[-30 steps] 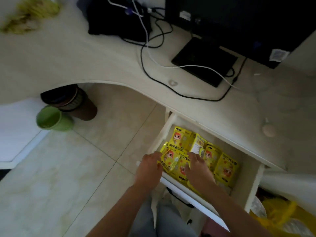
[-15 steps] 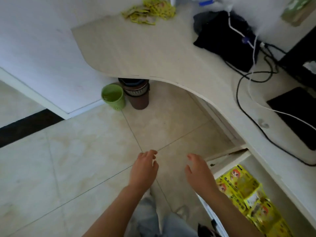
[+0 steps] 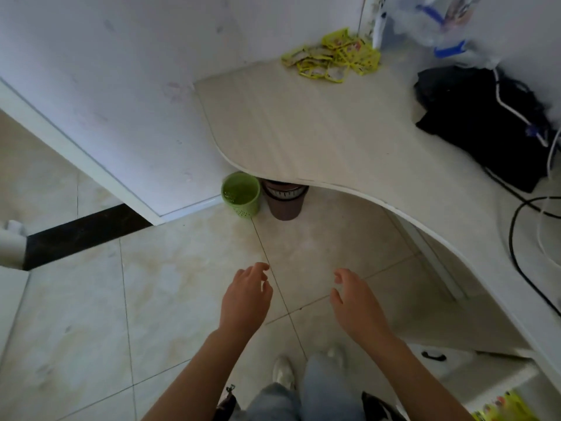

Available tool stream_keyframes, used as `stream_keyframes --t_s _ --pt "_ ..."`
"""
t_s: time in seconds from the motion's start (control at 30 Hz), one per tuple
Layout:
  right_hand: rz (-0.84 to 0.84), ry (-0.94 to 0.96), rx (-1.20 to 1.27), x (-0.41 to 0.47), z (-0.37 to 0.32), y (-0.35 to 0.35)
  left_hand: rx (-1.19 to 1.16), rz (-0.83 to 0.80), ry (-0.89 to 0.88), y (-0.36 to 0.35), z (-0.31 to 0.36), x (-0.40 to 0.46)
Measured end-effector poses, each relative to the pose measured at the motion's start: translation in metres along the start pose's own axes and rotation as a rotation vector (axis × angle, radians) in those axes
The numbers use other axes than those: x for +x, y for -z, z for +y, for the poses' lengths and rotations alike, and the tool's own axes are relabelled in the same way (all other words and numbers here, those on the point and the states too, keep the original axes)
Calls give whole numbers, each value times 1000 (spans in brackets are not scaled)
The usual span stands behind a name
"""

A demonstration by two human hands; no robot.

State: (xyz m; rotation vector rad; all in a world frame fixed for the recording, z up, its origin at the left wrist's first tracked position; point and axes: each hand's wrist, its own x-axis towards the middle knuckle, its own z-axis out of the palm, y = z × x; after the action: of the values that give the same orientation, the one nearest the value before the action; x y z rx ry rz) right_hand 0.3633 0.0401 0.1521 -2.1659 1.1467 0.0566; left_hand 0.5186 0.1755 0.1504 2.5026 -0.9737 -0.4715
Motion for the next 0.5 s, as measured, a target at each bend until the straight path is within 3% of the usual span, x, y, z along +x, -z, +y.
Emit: stream_keyframes --t_s 0.5 --pt "31 127 -91 201 -27 88 -45 75 86 15 54 184"
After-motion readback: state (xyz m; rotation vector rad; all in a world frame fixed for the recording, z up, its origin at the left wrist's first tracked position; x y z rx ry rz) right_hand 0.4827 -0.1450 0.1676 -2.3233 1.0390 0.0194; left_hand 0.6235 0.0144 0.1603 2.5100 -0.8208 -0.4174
